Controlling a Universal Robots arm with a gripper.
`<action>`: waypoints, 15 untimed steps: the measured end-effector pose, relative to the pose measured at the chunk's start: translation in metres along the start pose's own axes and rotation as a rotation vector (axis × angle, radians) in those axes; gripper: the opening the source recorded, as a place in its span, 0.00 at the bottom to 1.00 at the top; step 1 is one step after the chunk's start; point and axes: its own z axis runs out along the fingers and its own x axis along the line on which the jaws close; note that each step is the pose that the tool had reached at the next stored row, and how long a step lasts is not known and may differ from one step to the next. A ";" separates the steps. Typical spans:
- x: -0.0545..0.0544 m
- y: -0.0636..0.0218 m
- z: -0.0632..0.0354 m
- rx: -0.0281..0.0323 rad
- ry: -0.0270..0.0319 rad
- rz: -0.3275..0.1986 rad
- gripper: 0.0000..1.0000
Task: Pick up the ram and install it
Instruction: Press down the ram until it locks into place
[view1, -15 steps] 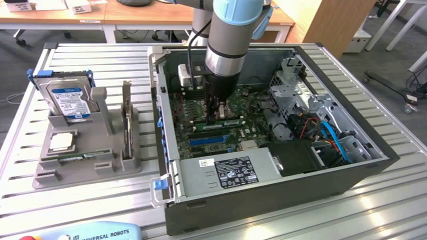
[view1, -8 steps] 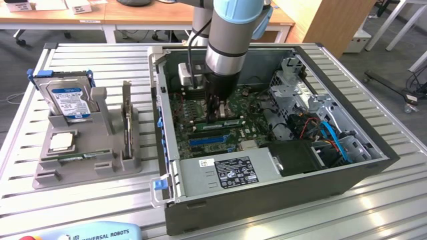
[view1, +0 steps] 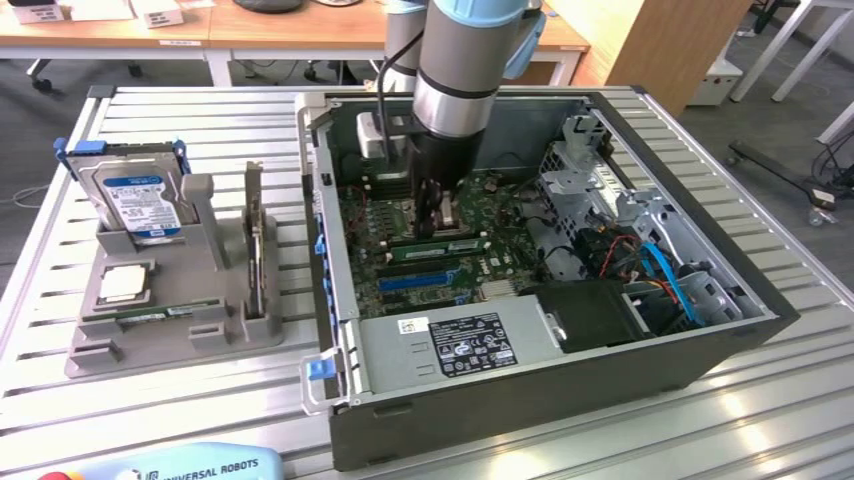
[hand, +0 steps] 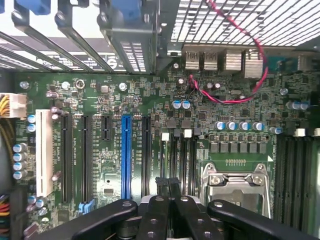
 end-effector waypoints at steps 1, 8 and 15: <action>0.000 0.0000 -0.0020 0.0000 0.0000 0.000 0.10; 0.000 0.0003 -0.0130 0.0000 0.0000 0.000 0.10; 0.000 -0.0040 -0.0131 -0.0001 0.0000 0.000 0.10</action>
